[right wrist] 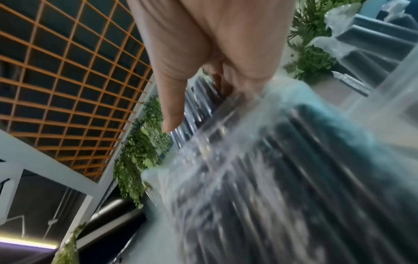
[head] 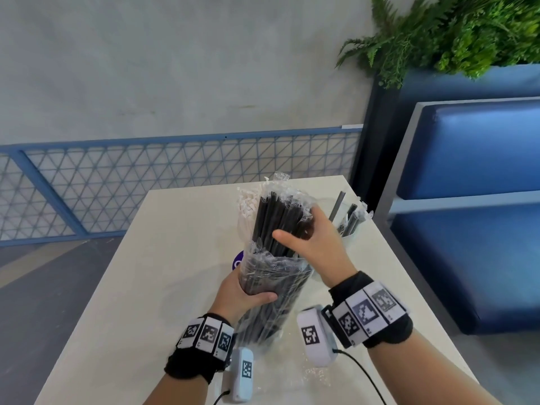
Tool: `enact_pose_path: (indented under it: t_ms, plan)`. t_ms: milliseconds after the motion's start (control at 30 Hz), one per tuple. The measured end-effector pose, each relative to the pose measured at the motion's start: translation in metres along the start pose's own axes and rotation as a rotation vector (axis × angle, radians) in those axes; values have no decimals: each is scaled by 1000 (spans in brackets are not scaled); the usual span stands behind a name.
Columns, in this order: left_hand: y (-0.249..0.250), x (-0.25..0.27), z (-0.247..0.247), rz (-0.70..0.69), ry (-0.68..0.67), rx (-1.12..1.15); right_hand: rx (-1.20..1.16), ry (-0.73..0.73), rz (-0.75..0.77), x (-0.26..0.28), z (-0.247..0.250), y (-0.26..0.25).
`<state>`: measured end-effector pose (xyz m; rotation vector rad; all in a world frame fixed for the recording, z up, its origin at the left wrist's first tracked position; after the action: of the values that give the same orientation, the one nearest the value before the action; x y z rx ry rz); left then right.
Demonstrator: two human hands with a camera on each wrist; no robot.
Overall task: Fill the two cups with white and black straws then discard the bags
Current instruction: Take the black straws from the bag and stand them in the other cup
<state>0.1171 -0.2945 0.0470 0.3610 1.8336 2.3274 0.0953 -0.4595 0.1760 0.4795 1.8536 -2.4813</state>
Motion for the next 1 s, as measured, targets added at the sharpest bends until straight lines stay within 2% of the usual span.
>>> enact_pose_path:
  t_ms: [67,200,267,367,433,500,600,633,700,733,800,867,1000]
  plan:
    - [1,0,-2,-1,-8,0,9,41,9,4,-2,4]
    - [8,0,-6,-13,-14,-22,72,393,114,19,16,0]
    - [8,0,-6,-8,-1,-15,69,443,124,25,16,2]
    - [7,0,-4,-6,17,-5,75,387,104,21,14,10]
    - [8,-1,-6,-15,6,-11,153,366,156,20,13,8]
    - [8,-1,-8,-17,-10,-14,216,400,238,21,17,2]
    - [8,0,-6,-12,-4,5,133,444,265,19,32,0]
    - [7,0,-5,-11,3,13,102,383,249,15,33,2]
    - [7,0,-1,-14,15,30,52,158,173,7,24,11]
    - [6,-1,0,-16,17,35,72,56,142,5,19,15]
    - [5,-2,1,-17,12,34,216,-37,146,3,16,16]
    - [4,-4,0,-12,-4,32,314,-38,170,0,17,12]
    - [3,-4,-3,-3,-29,22,424,60,179,-12,23,3]
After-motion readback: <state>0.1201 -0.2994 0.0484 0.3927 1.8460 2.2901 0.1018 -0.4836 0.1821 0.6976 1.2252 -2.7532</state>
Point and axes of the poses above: each hand's wrist, its own x-axis away from the middle knuckle, its own z-axis out of the back of the hand, y = z × x, the point moved 9 cm from there along -x, towards the middle knuckle
